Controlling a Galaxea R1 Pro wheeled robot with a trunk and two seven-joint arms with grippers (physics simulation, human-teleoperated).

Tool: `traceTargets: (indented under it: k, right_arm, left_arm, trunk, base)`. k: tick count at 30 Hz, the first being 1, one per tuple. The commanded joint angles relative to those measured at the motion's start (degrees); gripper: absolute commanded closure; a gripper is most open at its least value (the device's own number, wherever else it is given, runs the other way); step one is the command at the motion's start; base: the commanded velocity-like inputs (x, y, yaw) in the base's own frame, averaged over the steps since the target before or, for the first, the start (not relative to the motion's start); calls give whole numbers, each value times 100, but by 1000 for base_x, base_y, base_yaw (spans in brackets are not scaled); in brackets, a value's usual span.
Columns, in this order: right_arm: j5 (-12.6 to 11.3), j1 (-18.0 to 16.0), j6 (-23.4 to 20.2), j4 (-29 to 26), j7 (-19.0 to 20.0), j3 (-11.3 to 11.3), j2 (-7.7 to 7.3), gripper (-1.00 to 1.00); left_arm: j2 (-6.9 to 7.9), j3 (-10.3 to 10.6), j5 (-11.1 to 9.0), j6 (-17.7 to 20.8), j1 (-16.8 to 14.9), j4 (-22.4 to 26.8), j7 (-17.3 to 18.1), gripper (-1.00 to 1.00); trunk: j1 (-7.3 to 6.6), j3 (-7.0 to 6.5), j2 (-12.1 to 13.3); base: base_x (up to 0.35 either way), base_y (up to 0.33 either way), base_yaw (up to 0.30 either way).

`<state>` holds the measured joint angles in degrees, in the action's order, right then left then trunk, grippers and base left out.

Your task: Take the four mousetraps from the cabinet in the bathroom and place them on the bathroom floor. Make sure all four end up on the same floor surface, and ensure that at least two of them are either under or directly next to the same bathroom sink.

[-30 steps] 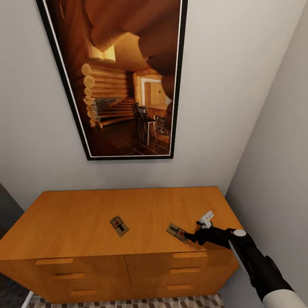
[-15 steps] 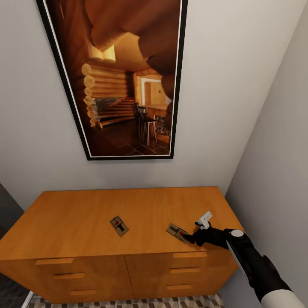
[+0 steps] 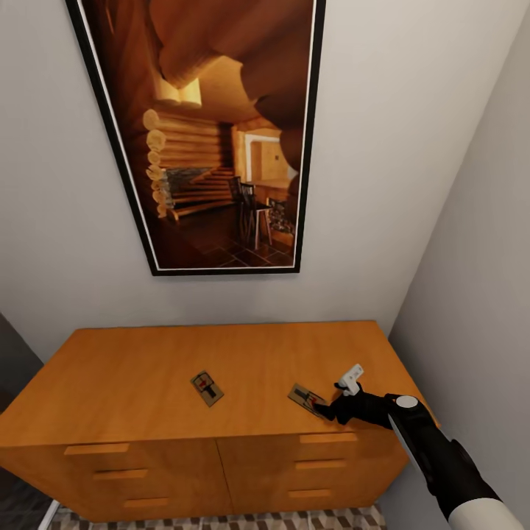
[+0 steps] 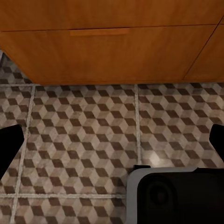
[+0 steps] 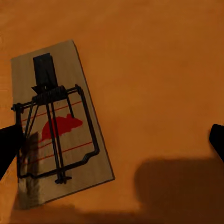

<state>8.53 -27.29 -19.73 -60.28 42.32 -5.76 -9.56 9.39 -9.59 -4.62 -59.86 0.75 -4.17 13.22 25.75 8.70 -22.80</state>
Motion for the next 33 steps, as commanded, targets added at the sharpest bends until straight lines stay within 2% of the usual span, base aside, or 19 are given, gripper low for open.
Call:
traceTargets:
  k: [1,9,33]
  right_arm:
    - [37,-4,-22,-10,22,-4,3,-100]
    - [40,-4,-22,-10,22,-4,81,-100]
    - [37,-4,-22,-10,31,-4,94,-100]
  left_arm:
    - [1,-17,-48,-14,-4,-9,59,-100]
    - [1,-17,-48,-14,-4,-12,58,-100]
    - [1,-17,-48,-14,-4,-9,58,-100]
  trunk:
    - [3,10,-11]
    - [3,10,-11]
    - [3,10,-11]
  base:
    - [-27,99,0]
    - [-10,38,0]
    - [0,1,0]
